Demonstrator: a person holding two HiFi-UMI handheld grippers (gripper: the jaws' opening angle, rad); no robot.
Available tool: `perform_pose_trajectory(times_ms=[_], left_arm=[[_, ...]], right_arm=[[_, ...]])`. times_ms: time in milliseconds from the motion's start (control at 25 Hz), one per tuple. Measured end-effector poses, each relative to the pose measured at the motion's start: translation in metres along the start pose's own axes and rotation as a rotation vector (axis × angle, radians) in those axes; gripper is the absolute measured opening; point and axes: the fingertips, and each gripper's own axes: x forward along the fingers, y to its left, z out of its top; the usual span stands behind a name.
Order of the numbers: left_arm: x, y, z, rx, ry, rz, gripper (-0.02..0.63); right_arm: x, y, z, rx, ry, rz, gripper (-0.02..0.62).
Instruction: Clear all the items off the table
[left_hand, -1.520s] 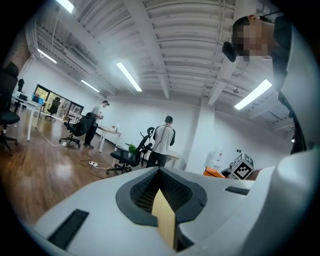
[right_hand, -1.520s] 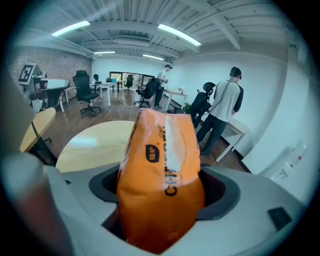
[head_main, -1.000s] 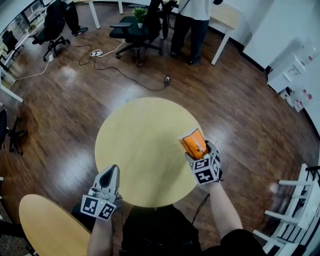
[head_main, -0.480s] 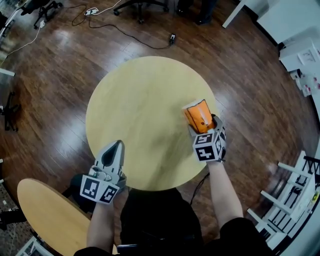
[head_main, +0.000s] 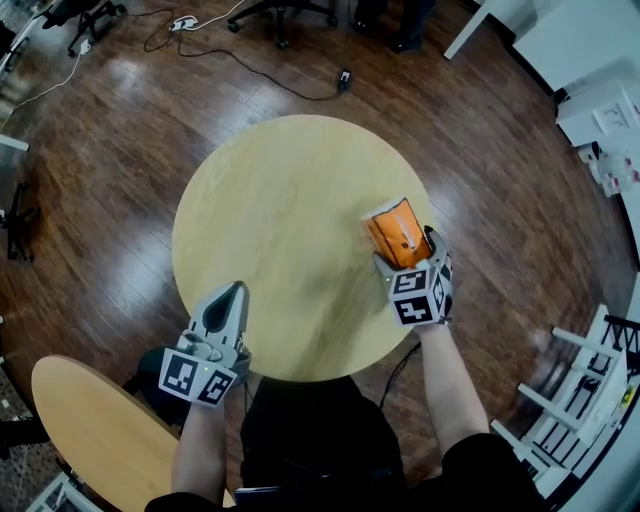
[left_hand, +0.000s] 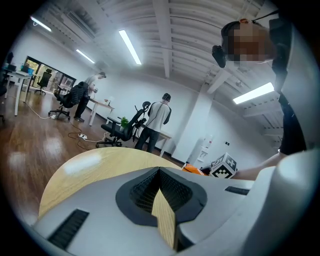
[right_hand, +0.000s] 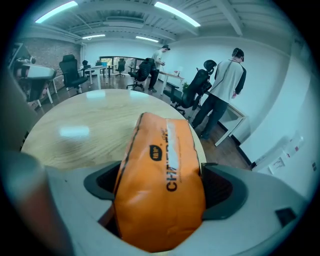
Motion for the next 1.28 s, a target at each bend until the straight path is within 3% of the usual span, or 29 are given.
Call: perform_pose_trajectory(times_ms=[160, 360, 480, 600, 760, 920, 1000, 1080, 1240, 1280], left_arm=[[-0.011, 0.003, 0.011, -0.045, -0.076, 0.028, 0.002], [-0.025, -0.006, 0.028, -0.009, -0.141, 0.044, 0.002], [-0.037, -0.015, 0.039, 0.028, -0.181, 0.041, 0.002], [-0.065, -0.029, 0.065, 0.089, -0.236, 0.054, 0.002], [-0.12, -0.028, 0.119, 0.161, -0.342, 0.13, 0.002], [-0.161, -0.012, 0.15, 0.186, -0.414, 0.214, 0.002], [-0.172, -0.003, 0.156, 0.206, -0.424, 0.245, 0.002], [-0.18, 0.004, 0.159, 0.213, -0.443, 0.258, 0.002], [-0.193, 0.012, 0.172, 0.211, -0.485, 0.241, 0.002], [-0.195, 0.014, 0.176, 0.214, -0.494, 0.238, 0.002]], right_arm=[[-0.014, 0.003, 0.007, 0.002, -0.031, 0.021, 0.503], [-0.047, 0.014, 0.022, 0.021, -0.126, 0.057, 0.503], [-0.075, 0.004, 0.038, 0.074, -0.254, 0.031, 0.503], [-0.128, -0.012, 0.062, 0.175, -0.463, -0.005, 0.497], [-0.196, -0.019, 0.103, 0.294, -0.683, 0.018, 0.38], [-0.249, -0.033, 0.133, 0.377, -0.856, -0.045, 0.27], [-0.267, -0.033, 0.14, 0.383, -0.918, -0.066, 0.259], [-0.282, -0.03, 0.143, 0.389, -0.973, -0.077, 0.158], [-0.302, -0.014, 0.152, 0.404, -1.037, -0.09, 0.104], [-0.304, -0.01, 0.157, 0.397, -1.047, -0.091, 0.043]])
